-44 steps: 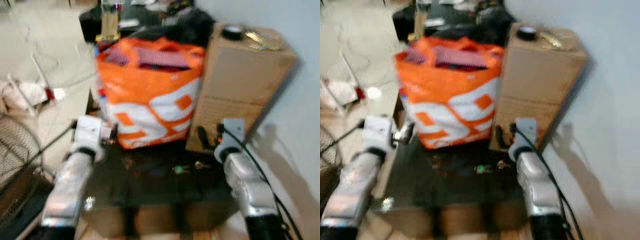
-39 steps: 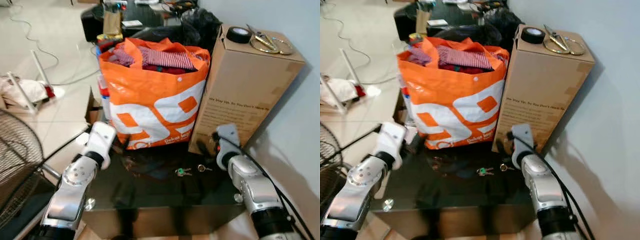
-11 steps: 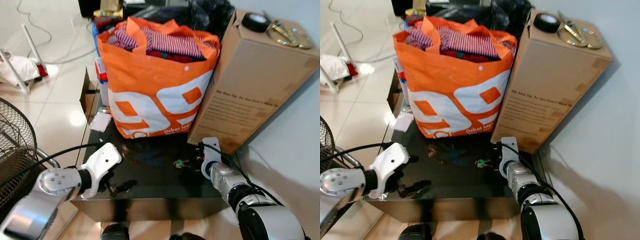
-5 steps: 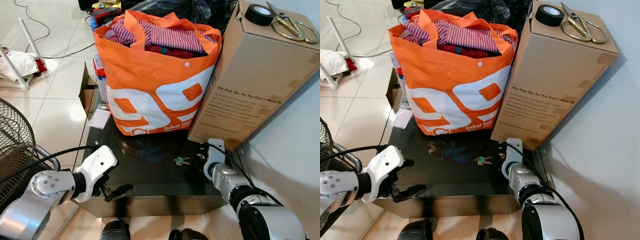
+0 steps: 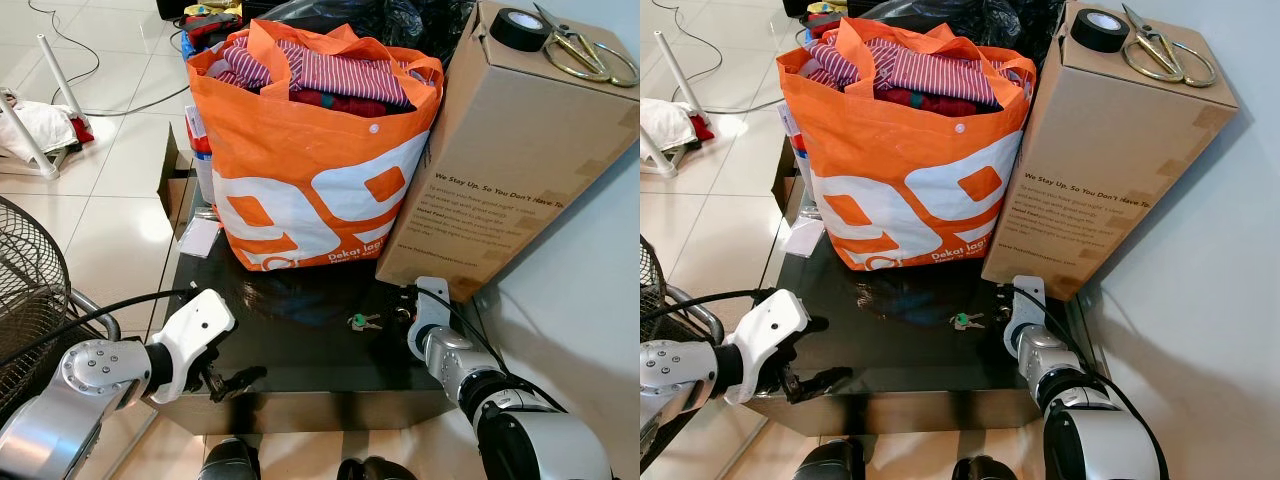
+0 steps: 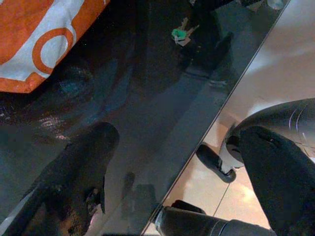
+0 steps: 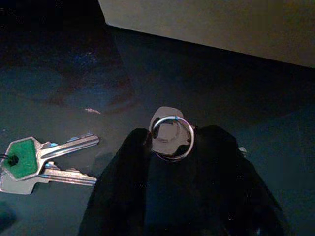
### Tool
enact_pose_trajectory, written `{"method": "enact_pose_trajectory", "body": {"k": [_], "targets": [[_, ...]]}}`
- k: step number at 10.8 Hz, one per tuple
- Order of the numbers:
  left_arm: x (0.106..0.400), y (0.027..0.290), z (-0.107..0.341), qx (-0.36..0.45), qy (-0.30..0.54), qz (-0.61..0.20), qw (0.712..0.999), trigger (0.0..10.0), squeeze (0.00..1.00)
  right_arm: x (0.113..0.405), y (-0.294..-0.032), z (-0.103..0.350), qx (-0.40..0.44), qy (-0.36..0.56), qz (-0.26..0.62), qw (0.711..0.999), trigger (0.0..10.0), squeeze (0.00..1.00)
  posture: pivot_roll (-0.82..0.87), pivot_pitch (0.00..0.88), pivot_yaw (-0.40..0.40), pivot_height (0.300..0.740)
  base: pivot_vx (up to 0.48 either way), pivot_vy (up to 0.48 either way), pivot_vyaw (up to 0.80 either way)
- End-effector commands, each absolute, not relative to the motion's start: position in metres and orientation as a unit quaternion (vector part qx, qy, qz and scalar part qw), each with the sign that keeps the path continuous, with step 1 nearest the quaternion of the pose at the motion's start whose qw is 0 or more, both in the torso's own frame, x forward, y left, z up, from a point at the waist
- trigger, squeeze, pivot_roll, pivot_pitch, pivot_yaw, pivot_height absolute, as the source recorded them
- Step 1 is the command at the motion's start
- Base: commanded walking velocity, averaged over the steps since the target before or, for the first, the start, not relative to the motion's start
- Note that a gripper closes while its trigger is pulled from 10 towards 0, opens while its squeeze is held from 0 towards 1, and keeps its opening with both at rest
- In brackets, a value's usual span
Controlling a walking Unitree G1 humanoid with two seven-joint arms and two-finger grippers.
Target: Hang keys on a hook
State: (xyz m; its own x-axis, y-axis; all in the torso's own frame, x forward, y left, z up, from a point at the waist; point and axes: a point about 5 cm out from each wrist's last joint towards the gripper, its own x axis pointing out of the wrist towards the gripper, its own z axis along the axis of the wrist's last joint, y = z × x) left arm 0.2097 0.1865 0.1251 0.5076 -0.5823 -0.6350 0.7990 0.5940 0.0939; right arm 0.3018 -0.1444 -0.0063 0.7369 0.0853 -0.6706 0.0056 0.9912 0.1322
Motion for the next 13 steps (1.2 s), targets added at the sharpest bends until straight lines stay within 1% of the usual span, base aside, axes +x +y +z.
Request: {"method": "enact_pose_trajectory", "body": {"k": [1,4,6,10,12,13], "targets": [[0.209,0.185,0.126,0.191,0.282,-0.410,0.846,10.0,0.56,0.294,-0.153,-0.014,0.061,0.382,0.008,0.922,0.0,0.00,0.20,0.150,-0.120,0.740,0.000,0.000,0.00],[0.210,0.184,0.124,0.191,0.282,-0.404,0.849,10.0,0.56,0.293,-0.157,-0.014,0.053,0.382,0.006,0.923,0.0,0.00,0.19,0.134,-0.127,0.740,0.000,0.000,0.00],[0.214,0.180,0.121,0.188,0.274,-0.401,0.854,10.0,0.57,0.297,-0.161,-0.010,0.056,0.370,0.010,0.927,0.0,0.00,0.17,0.098,-0.135,0.740,0.000,0.000,0.00],[0.228,0.171,0.114,0.178,0.252,-0.391,0.867,10.0,0.56,0.306,-0.167,0.000,0.077,0.339,0.019,0.937,0.0,0.00,0.11,0.000,-0.138,0.740,0.000,0.000,0.00],[0.237,0.169,0.113,0.179,0.238,-0.381,0.875,10.0,0.56,0.310,-0.169,0.006,0.085,0.322,0.029,0.942,0.0,0.00,0.09,0.000,-0.128,0.740,0.000,0.000,0.00],[0.244,0.167,0.113,0.180,0.219,-0.361,0.888,10.0,0.56,0.314,-0.170,0.012,0.090,0.300,0.046,0.948,0.0,0.00,0.08,0.000,-0.119,0.740,0.000,0.000,0.00]]}}
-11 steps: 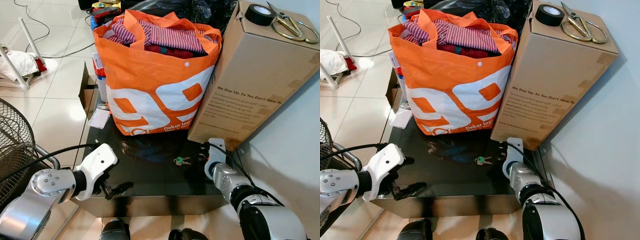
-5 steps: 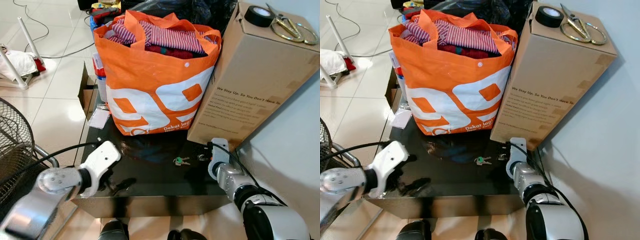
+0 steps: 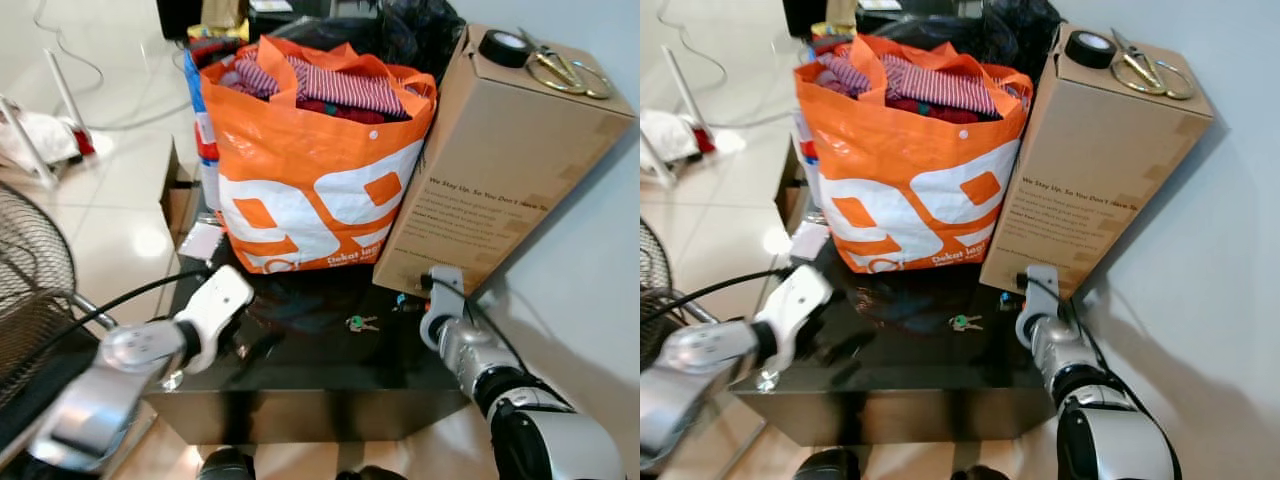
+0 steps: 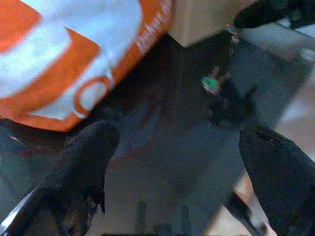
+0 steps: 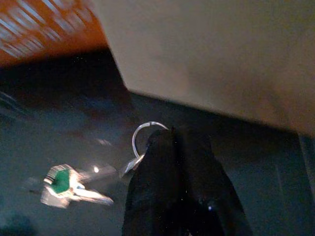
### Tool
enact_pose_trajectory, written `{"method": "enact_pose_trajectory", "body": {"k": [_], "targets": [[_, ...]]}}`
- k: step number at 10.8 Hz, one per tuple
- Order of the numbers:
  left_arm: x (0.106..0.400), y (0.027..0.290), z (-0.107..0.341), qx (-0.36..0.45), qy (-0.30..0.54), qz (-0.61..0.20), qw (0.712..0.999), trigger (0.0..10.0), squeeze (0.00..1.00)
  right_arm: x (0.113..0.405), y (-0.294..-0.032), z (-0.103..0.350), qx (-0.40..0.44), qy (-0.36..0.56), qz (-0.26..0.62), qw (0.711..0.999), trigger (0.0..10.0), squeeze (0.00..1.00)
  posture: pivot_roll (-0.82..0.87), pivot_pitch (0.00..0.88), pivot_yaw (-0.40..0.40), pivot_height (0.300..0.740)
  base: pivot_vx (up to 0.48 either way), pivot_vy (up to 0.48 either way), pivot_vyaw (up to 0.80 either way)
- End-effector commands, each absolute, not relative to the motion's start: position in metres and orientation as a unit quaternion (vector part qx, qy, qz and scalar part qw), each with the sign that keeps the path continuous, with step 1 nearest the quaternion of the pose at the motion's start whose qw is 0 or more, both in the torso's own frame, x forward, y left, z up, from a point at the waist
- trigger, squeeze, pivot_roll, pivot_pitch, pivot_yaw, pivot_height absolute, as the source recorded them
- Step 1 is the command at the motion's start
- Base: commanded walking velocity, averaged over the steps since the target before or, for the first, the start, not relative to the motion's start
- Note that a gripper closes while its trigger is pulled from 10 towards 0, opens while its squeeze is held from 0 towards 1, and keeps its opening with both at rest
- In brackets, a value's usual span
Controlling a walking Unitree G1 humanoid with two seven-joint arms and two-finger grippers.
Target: Hang keys on a hook
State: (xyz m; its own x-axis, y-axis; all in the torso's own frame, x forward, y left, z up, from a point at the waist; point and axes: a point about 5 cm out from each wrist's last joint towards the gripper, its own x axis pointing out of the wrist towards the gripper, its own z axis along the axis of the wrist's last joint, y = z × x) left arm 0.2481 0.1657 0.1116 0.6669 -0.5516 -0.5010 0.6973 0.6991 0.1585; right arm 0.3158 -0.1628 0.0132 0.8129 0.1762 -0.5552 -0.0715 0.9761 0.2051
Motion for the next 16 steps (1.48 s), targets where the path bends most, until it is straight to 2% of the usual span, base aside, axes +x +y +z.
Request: {"method": "enact_pose_trajectory", "body": {"k": [1,3,5,7,9,10,11,16], "targets": [[0.253,0.166,0.113,0.178,0.197,-0.328,0.907,10.0,0.56,0.318,-0.172,0.018,0.091,0.278,0.064,0.954,0.0,0.00,0.06,0.000,-0.103,0.740,0.000,0.000,0.00],[0.265,0.163,0.117,0.141,0.131,-0.229,0.954,10.0,0.56,0.311,-0.177,0.037,0.106,0.200,0.102,0.969,0.0,0.00,0.03,0.000,-0.065,0.740,0.000,0.000,0.00],[0.264,0.165,0.122,0.134,0.103,-0.172,0.970,10.0,0.55,0.288,-0.179,0.063,0.122,0.136,0.087,0.979,0.0,0.00,0.00,0.000,-0.041,0.740,0.000,0.000,0.00],[0.263,0.167,0.134,0.137,0.081,-0.130,0.979,10.0,0.56,0.271,-0.188,0.093,0.131,0.068,0.031,0.988,0.0,0.00,-0.02,0.000,-0.011,0.740,0.000,0.000,0.00],[0.258,0.158,0.136,0.116,0.070,-0.114,0.984,10.0,0.56,0.250,-0.188,0.122,0.126,0.026,0.002,0.992,0.0,0.00,-0.07,0.000,0.010,0.740,0.000,0.000,0.00],[0.260,0.151,0.132,0.106,0.065,-0.106,0.987,10.0,0.56,0.241,-0.193,0.131,0.128,0.017,-0.033,0.991,2.0,0.00,-0.08,0.000,0.012,0.740,0.000,0.000,0.00],[0.264,0.150,0.132,0.095,0.064,-0.093,0.989,10.0,0.56,0.244,-0.195,0.131,0.117,0.027,-0.040,0.992,10.0,0.00,-0.08,0.000,0.006,0.740,0.000,0.000,0.00],[0.265,0.169,0.134,0.110,0.058,-0.053,0.991,10.0,0.56,0.256,-0.180,0.125,0.073,0.067,-0.020,0.995,10.0,0.00,-0.04,0.000,-0.015,0.740,0.000,0.000,0.00]]}}
